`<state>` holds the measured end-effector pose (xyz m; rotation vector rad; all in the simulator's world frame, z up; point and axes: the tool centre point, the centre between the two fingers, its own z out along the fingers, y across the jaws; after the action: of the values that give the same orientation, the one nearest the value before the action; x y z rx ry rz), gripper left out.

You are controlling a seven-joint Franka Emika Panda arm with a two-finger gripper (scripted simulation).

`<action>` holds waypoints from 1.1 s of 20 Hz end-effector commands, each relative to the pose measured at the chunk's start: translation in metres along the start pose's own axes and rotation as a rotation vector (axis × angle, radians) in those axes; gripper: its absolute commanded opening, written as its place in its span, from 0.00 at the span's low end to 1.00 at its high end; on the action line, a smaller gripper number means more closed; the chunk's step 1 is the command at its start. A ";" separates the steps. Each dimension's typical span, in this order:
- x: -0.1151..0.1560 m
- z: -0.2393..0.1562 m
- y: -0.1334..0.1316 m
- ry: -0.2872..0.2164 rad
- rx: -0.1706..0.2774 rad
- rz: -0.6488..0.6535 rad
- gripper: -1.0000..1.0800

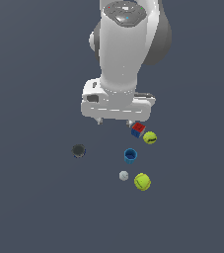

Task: Pick up a designated object from a clutter of objects.

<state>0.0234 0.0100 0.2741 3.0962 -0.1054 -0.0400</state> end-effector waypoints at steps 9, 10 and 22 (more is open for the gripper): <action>0.044 0.038 -0.036 0.005 0.017 0.222 0.96; 0.048 0.042 -0.039 0.006 0.019 0.244 0.96; 0.090 0.099 -0.085 0.007 0.036 0.508 0.96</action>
<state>0.1111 0.0791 0.1770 3.0126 -0.8371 -0.0111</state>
